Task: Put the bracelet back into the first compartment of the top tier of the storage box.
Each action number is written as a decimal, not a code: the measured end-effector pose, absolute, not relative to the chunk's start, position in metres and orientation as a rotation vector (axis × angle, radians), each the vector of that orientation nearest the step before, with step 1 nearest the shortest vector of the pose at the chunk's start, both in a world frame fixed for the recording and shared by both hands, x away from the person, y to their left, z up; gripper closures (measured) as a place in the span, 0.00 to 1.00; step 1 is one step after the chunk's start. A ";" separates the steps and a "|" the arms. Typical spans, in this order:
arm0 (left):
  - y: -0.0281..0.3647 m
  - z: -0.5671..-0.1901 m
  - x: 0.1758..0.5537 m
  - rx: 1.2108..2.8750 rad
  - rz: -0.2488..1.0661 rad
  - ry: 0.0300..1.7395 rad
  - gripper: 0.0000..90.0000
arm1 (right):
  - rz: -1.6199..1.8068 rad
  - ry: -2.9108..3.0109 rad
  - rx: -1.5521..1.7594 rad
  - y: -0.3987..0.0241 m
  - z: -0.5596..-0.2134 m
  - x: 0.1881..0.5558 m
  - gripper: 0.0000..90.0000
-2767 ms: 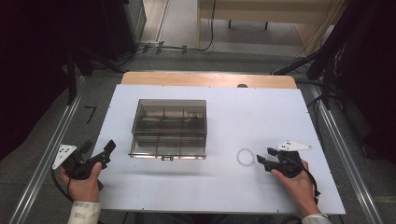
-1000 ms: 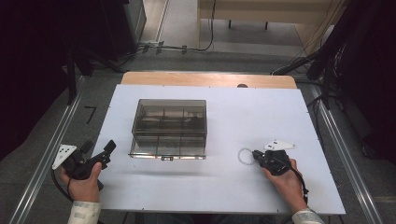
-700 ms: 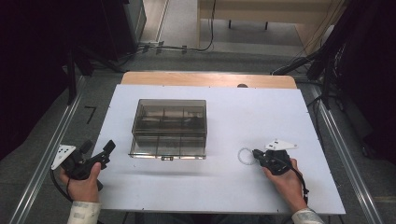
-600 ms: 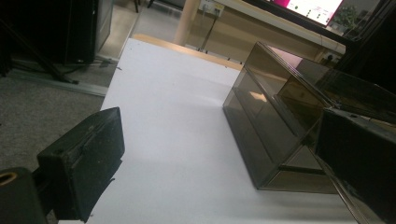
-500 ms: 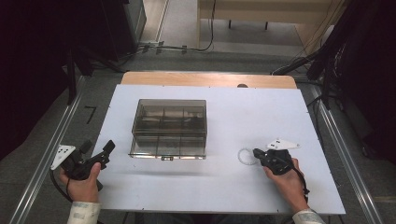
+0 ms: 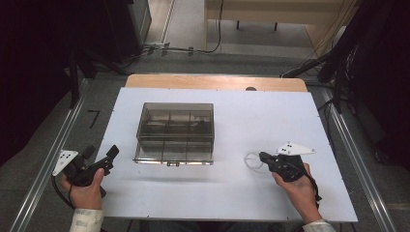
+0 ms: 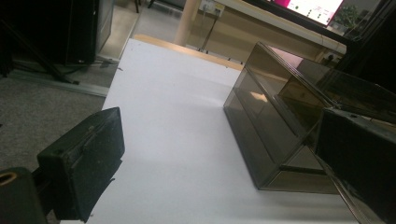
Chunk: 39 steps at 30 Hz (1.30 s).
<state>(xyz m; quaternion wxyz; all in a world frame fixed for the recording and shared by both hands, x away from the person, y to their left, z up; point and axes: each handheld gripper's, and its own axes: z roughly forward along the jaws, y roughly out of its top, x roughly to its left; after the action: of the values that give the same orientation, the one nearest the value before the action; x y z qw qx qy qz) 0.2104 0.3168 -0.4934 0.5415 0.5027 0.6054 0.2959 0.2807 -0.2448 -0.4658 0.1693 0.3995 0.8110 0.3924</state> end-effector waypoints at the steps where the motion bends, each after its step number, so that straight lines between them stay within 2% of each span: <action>1: 0.317 -0.493 0.210 1.194 0.704 1.439 0.03 | 1.122 2.303 1.133 -0.244 -0.465 0.280 0.94; 39: 0.318 -0.492 0.209 1.189 0.703 1.435 0.03 | 1.226 2.427 0.954 -0.184 -0.399 0.279 0.94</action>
<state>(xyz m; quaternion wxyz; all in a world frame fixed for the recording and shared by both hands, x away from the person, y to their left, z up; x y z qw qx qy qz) 0.2094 0.3177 -0.4924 0.5437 0.5011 0.6046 0.2962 0.2792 -0.1838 -0.3993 0.1298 0.3282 0.8352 0.4218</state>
